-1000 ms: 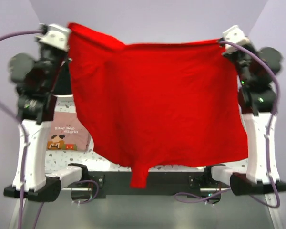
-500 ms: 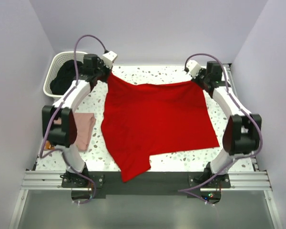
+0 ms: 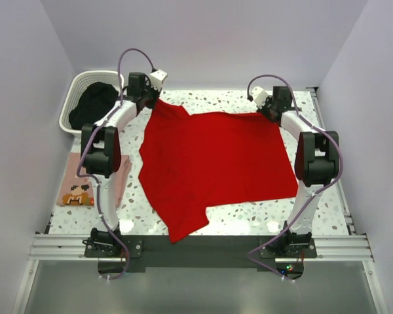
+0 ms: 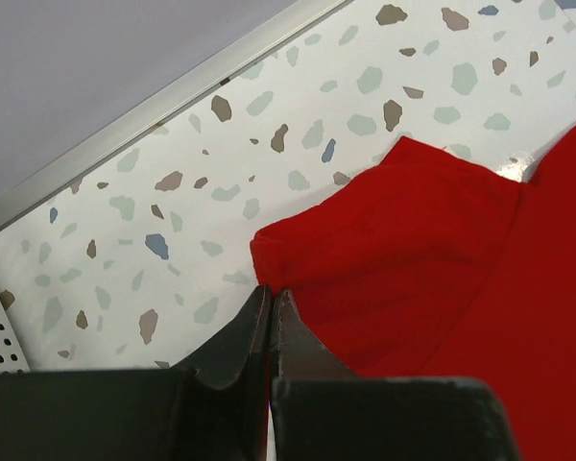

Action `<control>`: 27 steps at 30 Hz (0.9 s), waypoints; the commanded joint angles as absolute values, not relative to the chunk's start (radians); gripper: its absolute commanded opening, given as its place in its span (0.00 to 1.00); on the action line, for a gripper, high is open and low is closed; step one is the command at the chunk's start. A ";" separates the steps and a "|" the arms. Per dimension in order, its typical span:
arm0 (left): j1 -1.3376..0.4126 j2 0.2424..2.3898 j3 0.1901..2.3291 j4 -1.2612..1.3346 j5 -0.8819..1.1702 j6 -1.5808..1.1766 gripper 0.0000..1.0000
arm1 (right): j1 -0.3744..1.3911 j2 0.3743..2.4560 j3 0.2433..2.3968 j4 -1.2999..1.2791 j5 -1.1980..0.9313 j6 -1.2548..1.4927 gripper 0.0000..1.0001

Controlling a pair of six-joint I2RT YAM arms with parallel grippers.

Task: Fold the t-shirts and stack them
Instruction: Fold the tshirt

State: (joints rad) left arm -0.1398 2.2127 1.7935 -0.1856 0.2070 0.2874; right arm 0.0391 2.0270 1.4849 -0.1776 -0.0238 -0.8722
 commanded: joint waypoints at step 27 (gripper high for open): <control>-0.324 1.445 1.033 -0.417 0.104 0.184 0.00 | -0.083 1.816 1.339 -0.362 -0.282 -1.115 0.00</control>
